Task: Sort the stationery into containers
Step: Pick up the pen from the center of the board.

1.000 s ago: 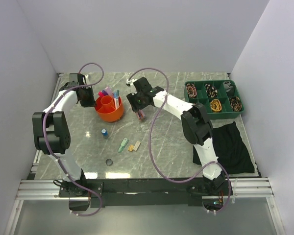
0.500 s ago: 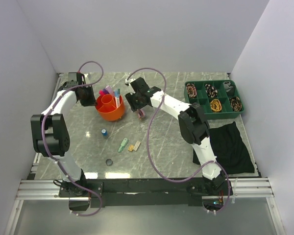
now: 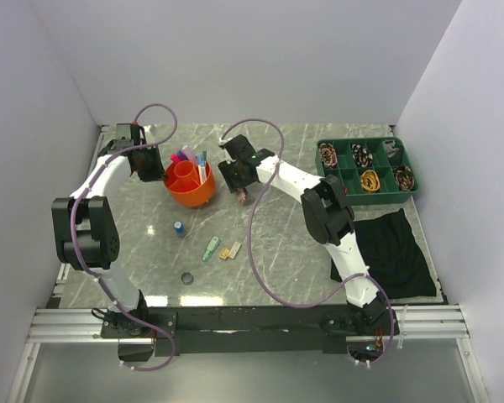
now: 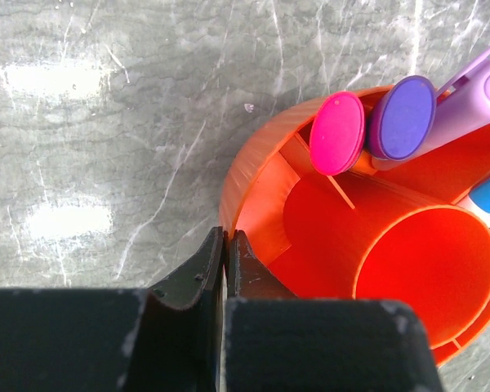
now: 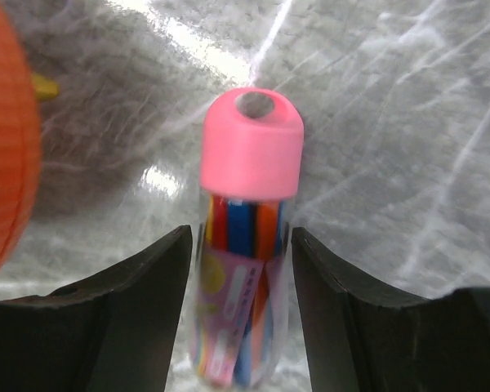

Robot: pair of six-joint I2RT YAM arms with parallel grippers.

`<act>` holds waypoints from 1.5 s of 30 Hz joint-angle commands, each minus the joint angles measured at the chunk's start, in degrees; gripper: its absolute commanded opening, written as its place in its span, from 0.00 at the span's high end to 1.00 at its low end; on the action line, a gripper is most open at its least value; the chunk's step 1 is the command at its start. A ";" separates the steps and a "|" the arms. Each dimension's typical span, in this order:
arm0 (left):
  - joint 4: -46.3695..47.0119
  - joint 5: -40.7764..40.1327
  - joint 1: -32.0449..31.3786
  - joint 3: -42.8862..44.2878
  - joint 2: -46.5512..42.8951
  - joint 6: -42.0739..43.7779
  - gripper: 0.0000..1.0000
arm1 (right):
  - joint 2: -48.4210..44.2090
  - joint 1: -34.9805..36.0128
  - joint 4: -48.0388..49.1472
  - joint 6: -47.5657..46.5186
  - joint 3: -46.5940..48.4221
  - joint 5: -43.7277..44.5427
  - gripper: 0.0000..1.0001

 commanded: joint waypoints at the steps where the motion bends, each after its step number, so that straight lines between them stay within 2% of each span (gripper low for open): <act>1: 3.12 4.09 -0.22 0.62 -2.16 -2.30 0.96 | 3.43 -0.44 -2.24 1.90 4.96 0.68 0.43; 3: 3.03 4.09 -0.22 0.71 -1.98 -2.21 0.96 | 4.05 -0.44 -2.50 1.29 6.02 0.76 0.46; 6: 2.86 4.01 -0.22 0.71 -1.64 -1.77 0.96 | 4.85 -0.62 -2.68 0.50 7.00 0.41 0.56; 7: 2.60 3.92 -0.31 0.79 -1.46 -1.77 0.96 | 4.76 -0.79 -2.59 0.15 6.65 -0.02 0.68; 9: 2.24 3.57 -0.40 0.88 -1.02 -1.60 0.96 | 3.80 -1.41 -2.15 -0.82 6.12 -0.91 0.81; 10: 1.98 3.39 -0.57 0.97 -0.84 -1.25 0.96 | 1.62 -1.67 -1.72 -1.00 4.55 -0.91 0.92; 12: 1.19 3.39 -1.45 1.06 -0.06 -1.07 0.97 | -1.29 -3.25 0.04 -0.74 2.52 -3.01 1.00; 19: -0.48 4.18 -7.07 5.54 5.04 0.25 0.97 | -16.50 -10.28 7.50 1.99 -7.48 -14.43 1.00; 23: -0.13 5.32 -9.62 8.09 9.51 0.16 0.97 | -25.72 -12.31 26.09 4.45 -20.40 -16.90 1.00; 28: -0.48 4.97 -13.13 12.39 13.22 0.86 0.96 | -34.34 -12.31 42.64 6.99 -34.44 -16.90 1.00; 30: -0.57 5.32 -14.28 13.53 13.75 0.95 0.94 | -37.06 -11.61 53.79 7.52 -39.12 -16.21 1.00; 33: -0.57 5.06 -16.12 14.33 12.52 1.48 0.85 | -37.34 -9.50 64.10 6.91 -44.50 -14.09 1.00; 35: -0.66 3.83 -17.09 14.59 10.86 1.83 0.72 | -36.90 -8.01 67.87 6.56 -44.77 -12.69 1.00; 36: -0.74 3.39 -17.27 14.68 10.24 2.09 0.69 | -36.99 -7.65 69.03 6.30 -45.03 -12.51 1.00; 37: -0.75 3.13 -17.45 14.68 9.71 2.18 0.62 | -37.08 -7.39 69.82 5.60 -45.21 -12.59 1.00; 39: -1.01 3.21 -17.62 14.68 8.57 2.71 0.52 | -37.60 -6.60 72.37 4.37 -46.08 -13.29 1.00; 40: -1.01 3.04 -17.80 14.60 8.30 2.80 0.41 | -37.86 -6.51 73.34 3.32 -46.44 -13.56 1.00; 42: -1.18 2.51 -17.89 14.59 7.07 3.14 0.01 | -38.04 -5.90 75.80 2.61 -47.40 -13.91 1.00; 45: -1.80 -0.47 -17.80 14.86 4.70 3.76 0.01 | -37.43 -5.11 79.49 1.38 -48.46 -13.39 1.00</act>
